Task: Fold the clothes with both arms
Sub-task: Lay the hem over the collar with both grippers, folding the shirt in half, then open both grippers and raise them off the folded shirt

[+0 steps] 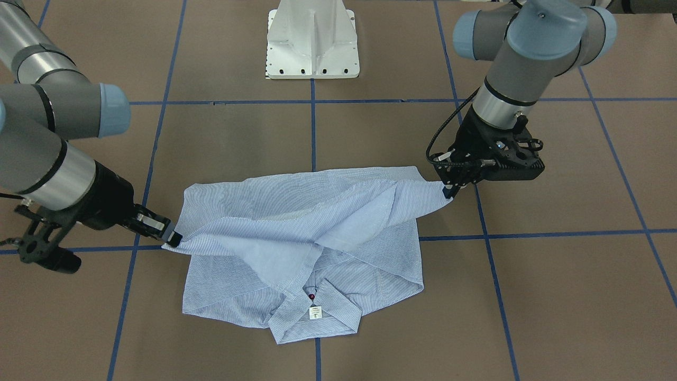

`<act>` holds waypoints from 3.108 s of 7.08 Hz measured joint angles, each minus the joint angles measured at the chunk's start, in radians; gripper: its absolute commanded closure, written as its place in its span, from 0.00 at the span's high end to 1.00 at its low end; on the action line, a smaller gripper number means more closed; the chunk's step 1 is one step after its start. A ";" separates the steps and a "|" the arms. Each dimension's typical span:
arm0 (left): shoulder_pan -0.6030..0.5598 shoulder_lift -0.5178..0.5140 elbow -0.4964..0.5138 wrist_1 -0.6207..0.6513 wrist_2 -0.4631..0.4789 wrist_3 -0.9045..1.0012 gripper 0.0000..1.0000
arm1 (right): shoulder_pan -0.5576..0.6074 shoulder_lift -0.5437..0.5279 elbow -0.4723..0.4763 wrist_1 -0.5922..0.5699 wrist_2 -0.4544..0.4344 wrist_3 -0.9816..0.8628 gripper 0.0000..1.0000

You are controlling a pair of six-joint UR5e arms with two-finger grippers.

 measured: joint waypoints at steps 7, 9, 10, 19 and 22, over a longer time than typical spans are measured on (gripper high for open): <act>-0.008 -0.084 0.313 -0.279 -0.001 0.002 0.00 | -0.004 0.076 -0.214 0.086 -0.052 -0.002 0.00; -0.008 -0.112 0.403 -0.347 0.001 0.000 0.00 | -0.011 0.066 -0.216 0.087 -0.050 -0.002 0.00; -0.008 -0.116 0.442 -0.384 0.003 0.001 0.00 | -0.018 0.054 -0.217 0.088 -0.051 -0.005 0.00; -0.008 -0.123 0.488 -0.428 0.007 0.002 0.99 | -0.036 0.009 -0.235 0.089 -0.057 -0.049 1.00; -0.032 -0.103 0.474 -0.445 0.007 0.017 0.99 | -0.041 -0.002 -0.215 0.096 -0.065 -0.059 1.00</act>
